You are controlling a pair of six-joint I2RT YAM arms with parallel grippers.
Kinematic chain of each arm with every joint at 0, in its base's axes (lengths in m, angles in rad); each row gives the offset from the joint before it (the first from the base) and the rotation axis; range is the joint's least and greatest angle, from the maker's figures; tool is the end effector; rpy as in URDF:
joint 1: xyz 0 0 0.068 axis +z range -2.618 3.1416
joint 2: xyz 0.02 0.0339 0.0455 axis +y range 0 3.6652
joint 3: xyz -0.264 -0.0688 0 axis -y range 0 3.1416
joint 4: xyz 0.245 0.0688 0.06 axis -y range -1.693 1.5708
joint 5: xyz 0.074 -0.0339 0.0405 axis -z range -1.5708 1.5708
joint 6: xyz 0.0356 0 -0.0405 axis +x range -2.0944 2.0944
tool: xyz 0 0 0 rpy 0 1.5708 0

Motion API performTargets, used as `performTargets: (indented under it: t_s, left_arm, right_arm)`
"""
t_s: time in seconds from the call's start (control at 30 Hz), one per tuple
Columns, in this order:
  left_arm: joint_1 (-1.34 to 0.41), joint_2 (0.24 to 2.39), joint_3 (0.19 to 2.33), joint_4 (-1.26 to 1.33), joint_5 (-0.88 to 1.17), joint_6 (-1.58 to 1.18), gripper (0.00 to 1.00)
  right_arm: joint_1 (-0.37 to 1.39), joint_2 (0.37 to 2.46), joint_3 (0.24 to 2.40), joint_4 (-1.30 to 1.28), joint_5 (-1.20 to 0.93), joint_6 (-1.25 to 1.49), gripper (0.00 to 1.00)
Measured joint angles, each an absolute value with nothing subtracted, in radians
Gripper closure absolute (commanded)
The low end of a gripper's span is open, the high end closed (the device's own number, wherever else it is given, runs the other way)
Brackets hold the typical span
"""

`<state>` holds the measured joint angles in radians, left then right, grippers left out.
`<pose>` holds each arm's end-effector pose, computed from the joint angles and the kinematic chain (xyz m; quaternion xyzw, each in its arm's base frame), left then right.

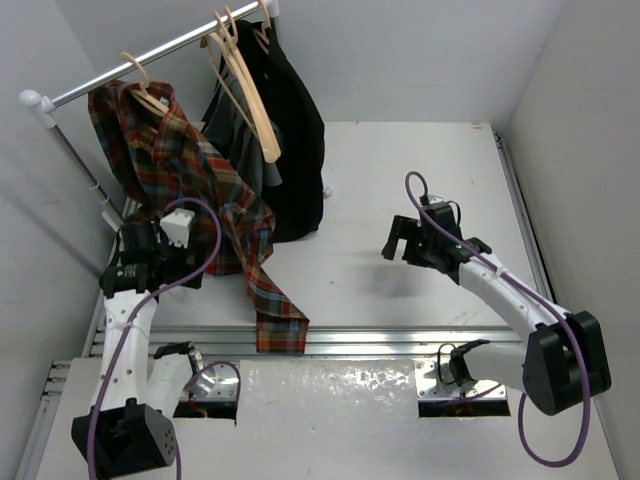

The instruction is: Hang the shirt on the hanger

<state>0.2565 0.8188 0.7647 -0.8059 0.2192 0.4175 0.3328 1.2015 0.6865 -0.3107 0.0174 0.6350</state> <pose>0.1553 0.0327 0.2706 0.1129 0.9258 0.0176 0.3603 0.2287 0.0784 0.2107 0.1433 0.9203 0.1622 0.3260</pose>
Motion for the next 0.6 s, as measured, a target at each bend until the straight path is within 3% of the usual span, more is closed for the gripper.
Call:
performTargets:
  t_s: [0.2,0.6]
  left_arm:
    - [0.257,0.813,0.623,-0.696,0.046,0.486,0.09]
    - [0.257,0.813,0.607,-0.630,-0.018,0.492,0.09]
  right_arm:
    - [0.330,1.202,0.682,-0.332,0.131,0.656,0.01]
    - [0.329,1.220,0.666,-0.361,0.188,0.653,0.01]
